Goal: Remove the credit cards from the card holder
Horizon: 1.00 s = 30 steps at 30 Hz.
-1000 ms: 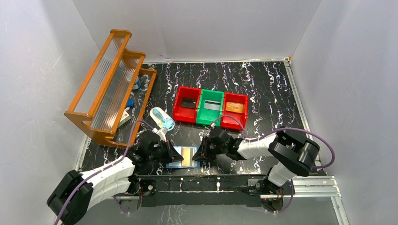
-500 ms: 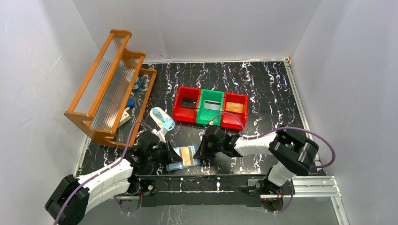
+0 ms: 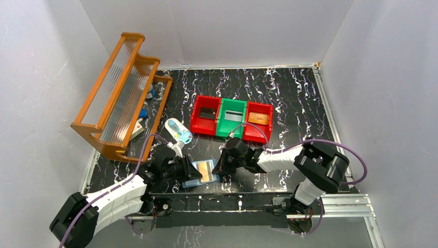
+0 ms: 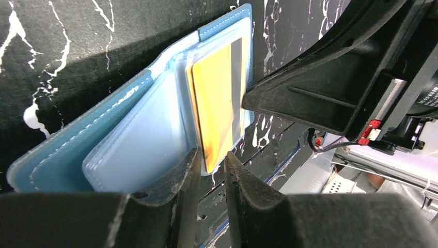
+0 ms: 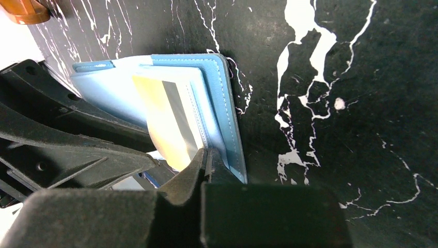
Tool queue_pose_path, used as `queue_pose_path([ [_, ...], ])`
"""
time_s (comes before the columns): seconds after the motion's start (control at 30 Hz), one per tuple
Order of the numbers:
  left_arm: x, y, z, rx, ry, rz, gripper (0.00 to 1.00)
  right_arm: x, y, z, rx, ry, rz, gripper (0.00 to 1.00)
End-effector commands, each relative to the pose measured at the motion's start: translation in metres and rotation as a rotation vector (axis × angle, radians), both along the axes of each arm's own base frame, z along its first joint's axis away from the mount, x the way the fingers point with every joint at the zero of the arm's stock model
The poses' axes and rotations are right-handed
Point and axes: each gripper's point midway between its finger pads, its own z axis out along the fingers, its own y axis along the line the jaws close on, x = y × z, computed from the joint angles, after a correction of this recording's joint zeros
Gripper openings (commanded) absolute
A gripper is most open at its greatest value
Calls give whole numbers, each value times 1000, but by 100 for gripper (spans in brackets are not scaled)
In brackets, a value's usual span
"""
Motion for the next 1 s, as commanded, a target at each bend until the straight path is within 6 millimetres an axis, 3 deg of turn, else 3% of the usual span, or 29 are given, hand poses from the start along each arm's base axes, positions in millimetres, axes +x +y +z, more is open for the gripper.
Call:
queue_pose_path([
  [0.0,2,2,-2,25,10,20,24,-6,-40,-47,-193,25,-34,0],
  [0.57,4,-10,7,-66,2,15,20,-10,-38,-52,-181,45,-25,0],
  [0.97,9,-4,14,-12,-19,26,23,-8,-38,-50,-180,42,-38,0],
])
